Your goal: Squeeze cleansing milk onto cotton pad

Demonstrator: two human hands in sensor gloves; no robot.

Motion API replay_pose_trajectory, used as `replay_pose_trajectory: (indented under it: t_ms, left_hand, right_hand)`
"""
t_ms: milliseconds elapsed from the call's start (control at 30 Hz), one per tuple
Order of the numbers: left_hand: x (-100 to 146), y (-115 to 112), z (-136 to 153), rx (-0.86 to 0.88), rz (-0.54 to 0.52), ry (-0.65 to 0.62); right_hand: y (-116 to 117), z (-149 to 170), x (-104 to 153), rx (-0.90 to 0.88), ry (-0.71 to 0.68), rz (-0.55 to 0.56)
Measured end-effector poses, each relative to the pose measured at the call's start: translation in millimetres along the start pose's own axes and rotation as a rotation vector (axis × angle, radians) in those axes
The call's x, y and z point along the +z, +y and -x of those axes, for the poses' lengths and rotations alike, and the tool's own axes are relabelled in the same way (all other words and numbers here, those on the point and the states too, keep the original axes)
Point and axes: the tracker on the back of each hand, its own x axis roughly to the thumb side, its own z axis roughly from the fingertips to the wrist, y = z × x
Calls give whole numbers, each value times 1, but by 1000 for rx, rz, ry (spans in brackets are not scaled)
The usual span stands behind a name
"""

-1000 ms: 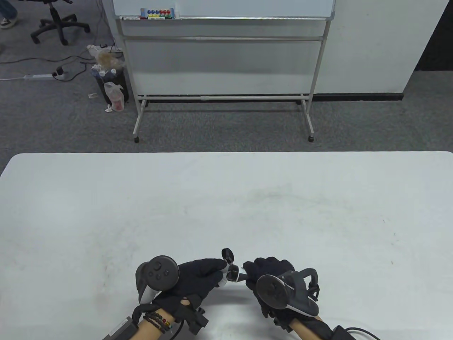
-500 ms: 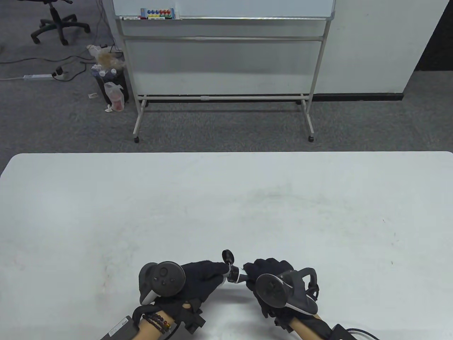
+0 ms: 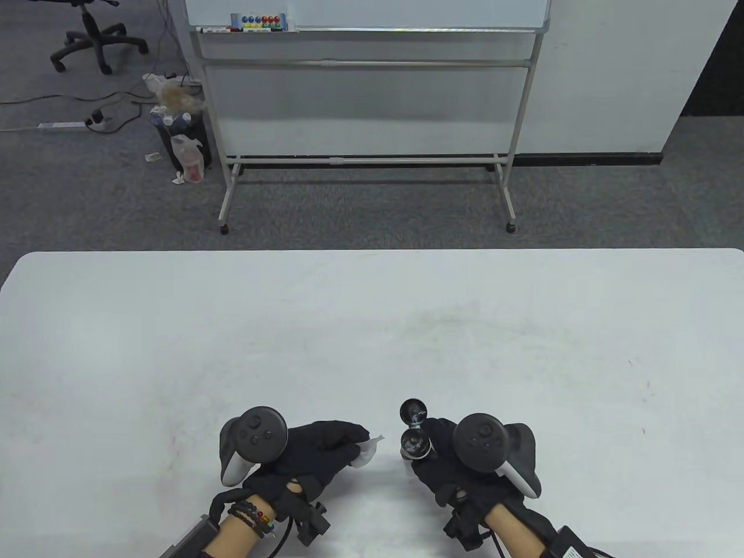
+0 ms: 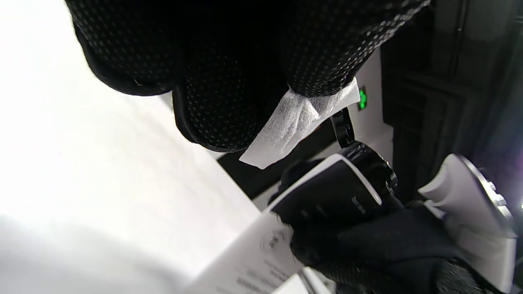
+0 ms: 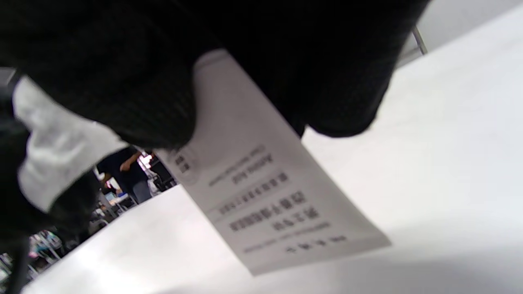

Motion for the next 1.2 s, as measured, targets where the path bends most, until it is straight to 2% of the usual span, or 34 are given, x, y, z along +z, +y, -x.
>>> replay_pose_trajectory:
  t_ms: [167,467,600,667,767,933,1100,1200]
  left_hand:
    - [-4,0,14,69,66,44]
    - [-7,-7,23,52,138,90]
    - [-8,-9,22,17,147,115]
    - [-9,-12,22,2,209,127]
    - [-11,-19,23,-23,276,130]
    - [-13,-34,27,-42,433,135]
    - [-13,-39,28,-277,423,170]
    - [-12,-40,31,-319,386,229]
  right_hand:
    - [-1,3,0,-219,-26,2]
    - [0,-2,3,-224,-121,-10]
    - [0,-2,6,-258,-139,100]
    - [-2,-1,7,-261,-140,152]
    - [-3,-1,7,-312,-139,161]
    - [0,5,4,-411,-107,119]
    - [5,9,2,-383,-68,86]
    - [10,10,1,-340,-60,72]
